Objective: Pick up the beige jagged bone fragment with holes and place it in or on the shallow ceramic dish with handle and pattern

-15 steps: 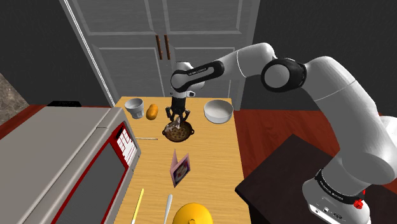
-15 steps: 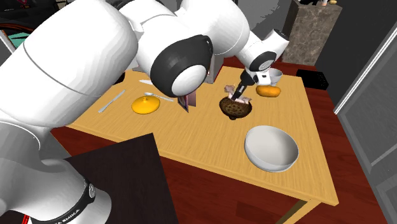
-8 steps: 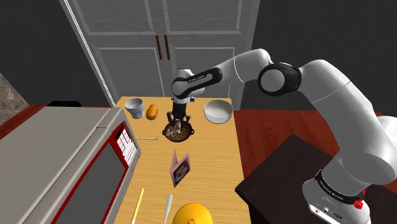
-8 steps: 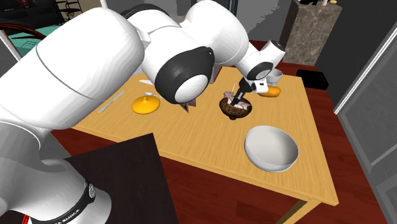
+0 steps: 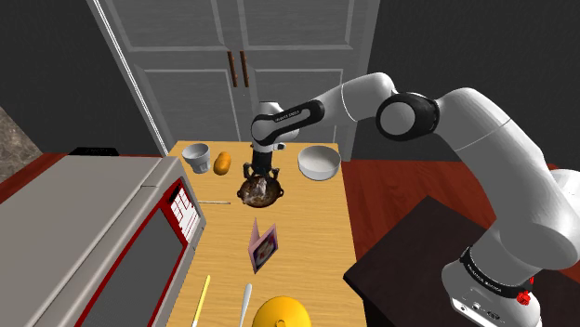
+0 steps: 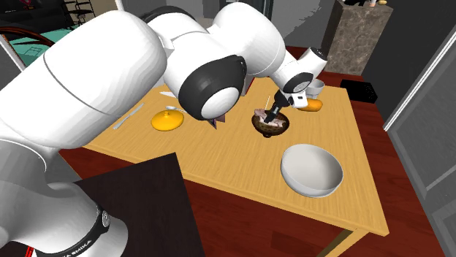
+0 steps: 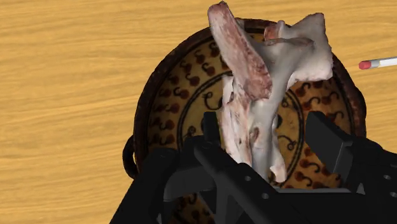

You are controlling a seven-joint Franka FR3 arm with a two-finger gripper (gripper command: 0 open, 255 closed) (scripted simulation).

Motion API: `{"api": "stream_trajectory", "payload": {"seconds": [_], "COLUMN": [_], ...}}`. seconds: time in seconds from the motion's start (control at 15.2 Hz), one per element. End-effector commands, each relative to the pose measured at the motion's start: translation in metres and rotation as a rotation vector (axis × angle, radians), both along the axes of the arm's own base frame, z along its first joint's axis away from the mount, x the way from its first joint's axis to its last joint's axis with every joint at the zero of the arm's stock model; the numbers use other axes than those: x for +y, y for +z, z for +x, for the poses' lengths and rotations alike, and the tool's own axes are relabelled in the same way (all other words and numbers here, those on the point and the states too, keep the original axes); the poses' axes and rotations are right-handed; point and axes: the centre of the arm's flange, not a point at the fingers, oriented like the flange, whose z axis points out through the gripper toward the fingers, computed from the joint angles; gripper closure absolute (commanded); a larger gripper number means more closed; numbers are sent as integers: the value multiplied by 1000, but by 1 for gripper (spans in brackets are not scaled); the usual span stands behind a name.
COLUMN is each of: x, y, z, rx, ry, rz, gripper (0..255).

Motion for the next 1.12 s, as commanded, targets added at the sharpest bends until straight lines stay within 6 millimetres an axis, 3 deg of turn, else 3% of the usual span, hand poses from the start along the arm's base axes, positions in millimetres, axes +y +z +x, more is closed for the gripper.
{"api": "stream_trajectory", "payload": {"seconds": [0.0, 0.26, 0.53, 1.06], "x": [0, 0, -17, -17], "y": [0, 0, 46, 46], "z": [0, 0, 9, 9], "rx": [0, 0, 0, 0], "ry": [0, 0, 0, 0], "rz": [0, 0, 0, 0], "gripper": [0, 0, 0, 0]}}
